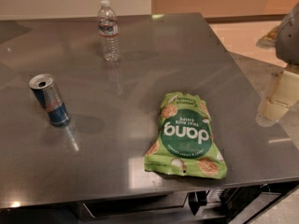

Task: Move water bottle near green rice chip bag

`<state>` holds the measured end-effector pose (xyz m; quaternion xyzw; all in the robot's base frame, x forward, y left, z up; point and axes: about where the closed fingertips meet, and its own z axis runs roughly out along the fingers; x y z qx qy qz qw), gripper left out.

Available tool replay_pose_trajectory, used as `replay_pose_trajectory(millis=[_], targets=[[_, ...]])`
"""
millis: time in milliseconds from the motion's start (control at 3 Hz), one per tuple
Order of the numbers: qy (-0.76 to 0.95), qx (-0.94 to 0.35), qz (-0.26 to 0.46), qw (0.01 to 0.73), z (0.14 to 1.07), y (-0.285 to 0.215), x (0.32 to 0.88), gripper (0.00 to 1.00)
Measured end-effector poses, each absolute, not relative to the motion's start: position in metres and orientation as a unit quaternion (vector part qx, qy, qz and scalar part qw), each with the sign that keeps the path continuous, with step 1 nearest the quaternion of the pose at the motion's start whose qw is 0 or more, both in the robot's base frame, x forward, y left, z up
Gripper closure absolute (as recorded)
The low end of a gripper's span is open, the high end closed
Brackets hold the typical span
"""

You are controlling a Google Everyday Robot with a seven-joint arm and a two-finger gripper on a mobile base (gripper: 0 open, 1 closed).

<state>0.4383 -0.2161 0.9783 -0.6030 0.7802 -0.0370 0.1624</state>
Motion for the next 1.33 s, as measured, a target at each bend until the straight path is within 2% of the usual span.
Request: replay_pose_trajectory(millis=[667,1333], targets=[[0.778,-0.603,-0.032,0.173,0.983,-0.208,0.45,0.0],[0.771,-0.597,0.013,0.222,0.995,-0.16,0.514,0.0]])
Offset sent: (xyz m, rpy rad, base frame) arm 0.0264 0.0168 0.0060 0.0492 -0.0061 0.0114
